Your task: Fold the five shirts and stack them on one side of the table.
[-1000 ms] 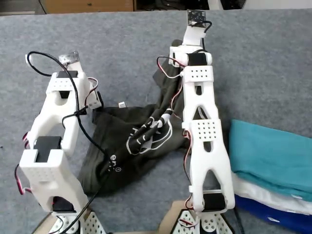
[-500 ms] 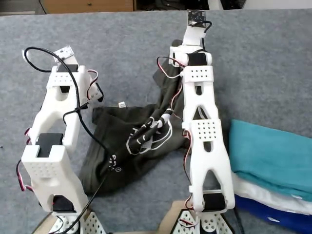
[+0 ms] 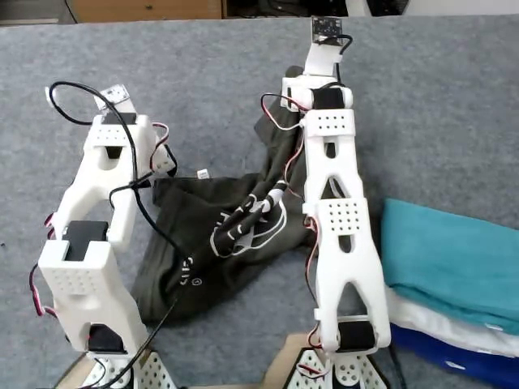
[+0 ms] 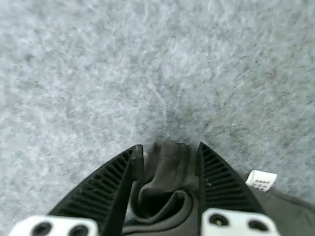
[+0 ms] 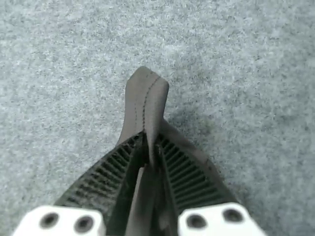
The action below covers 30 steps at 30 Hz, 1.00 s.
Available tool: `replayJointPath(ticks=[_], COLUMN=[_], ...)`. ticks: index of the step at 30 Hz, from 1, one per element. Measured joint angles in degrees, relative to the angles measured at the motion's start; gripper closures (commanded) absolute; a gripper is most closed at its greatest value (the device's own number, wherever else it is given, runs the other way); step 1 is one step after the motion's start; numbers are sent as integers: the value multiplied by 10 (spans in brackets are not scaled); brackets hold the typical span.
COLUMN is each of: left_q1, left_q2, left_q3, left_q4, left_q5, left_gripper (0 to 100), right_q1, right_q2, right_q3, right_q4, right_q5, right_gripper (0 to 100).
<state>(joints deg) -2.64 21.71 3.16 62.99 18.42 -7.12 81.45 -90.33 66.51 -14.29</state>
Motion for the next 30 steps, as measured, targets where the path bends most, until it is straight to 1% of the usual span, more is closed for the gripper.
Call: replayJointPath(ticks=[6,8,11,13,15,25,30], left_q1=[7,7,8,9,9,9,9], left_q2=[16,16,16,16,16,17,7], left_q3=[0,0,0,0,-2,-11,-40], left_q4=[-10,-11,-13,-14,-12,-11,21], left_q5=[1,1,2,2,3,4,12], left_gripper=[826,871,988,967,982,981,981], right_q1=[0,0,0,0,0,0,0], right_q2=[0,0,0,0,0,0,0], right_q3=[0,0,0,0,0,0,0], right_q4=[0,0,0,0,0,0,0], right_q5=[0,0,0,0,0,0,0], right_gripper=[959,959,959,959,959,959,961])
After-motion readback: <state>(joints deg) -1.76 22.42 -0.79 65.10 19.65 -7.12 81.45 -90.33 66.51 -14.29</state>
